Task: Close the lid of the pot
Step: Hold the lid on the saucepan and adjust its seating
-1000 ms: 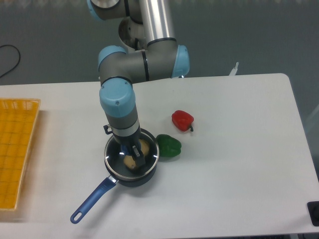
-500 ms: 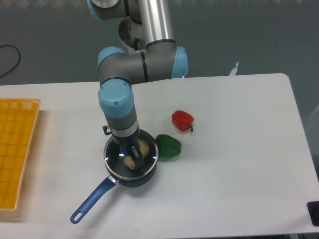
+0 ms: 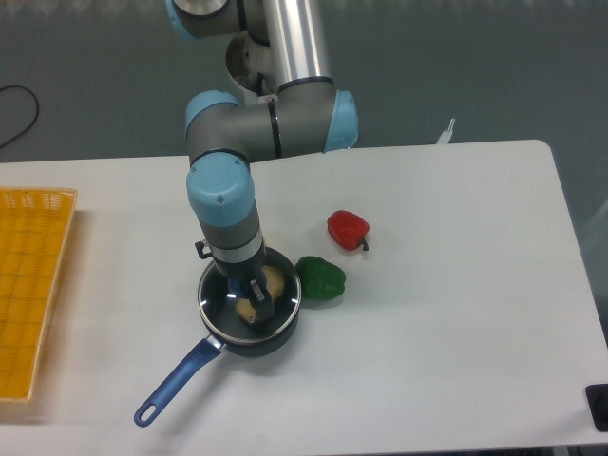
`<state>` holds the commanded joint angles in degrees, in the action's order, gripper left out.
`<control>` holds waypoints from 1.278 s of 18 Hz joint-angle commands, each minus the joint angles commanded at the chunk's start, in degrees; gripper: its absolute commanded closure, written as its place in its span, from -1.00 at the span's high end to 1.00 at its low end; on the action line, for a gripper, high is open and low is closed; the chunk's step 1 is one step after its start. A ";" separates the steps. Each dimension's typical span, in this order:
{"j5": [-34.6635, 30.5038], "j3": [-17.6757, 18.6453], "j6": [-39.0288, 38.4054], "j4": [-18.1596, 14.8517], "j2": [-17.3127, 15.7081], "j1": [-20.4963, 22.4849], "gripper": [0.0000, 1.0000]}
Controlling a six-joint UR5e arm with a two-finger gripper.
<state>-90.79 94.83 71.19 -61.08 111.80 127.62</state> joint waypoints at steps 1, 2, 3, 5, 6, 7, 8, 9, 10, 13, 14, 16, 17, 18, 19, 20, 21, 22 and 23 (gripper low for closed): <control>0.00 0.00 0.00 0.00 0.00 0.00 0.12; 0.00 0.00 0.00 0.00 0.09 0.00 0.12; 0.00 0.00 0.00 0.00 0.09 0.00 0.12; 0.00 0.00 0.00 0.09 0.35 0.00 0.12; 0.00 0.00 0.00 0.09 0.53 0.00 0.12; 0.00 0.00 0.00 0.09 0.61 0.00 0.12; 0.00 0.00 0.00 0.09 0.62 0.00 0.12; 0.00 0.00 0.00 0.09 0.62 0.00 0.12; 0.00 0.00 0.00 0.09 0.62 0.00 0.12; 0.00 0.00 0.00 0.17 0.88 0.00 0.12; 0.00 0.00 0.00 0.18 0.88 0.00 0.12; -0.09 0.00 0.00 0.18 0.88 0.00 0.12; -0.09 0.00 0.00 0.18 0.88 0.00 0.12; -0.09 0.00 0.00 0.18 0.88 0.00 0.12; -0.09 0.00 0.00 0.18 0.79 0.00 0.12; -0.09 0.00 0.00 0.18 0.79 0.00 0.12; -0.09 0.00 0.00 0.18 0.88 0.00 0.12; -0.09 0.00 0.00 0.09 0.79 0.00 0.12; -0.09 0.00 0.00 0.09 0.79 0.00 0.13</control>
<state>-90.88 94.83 71.19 -61.00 112.59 127.62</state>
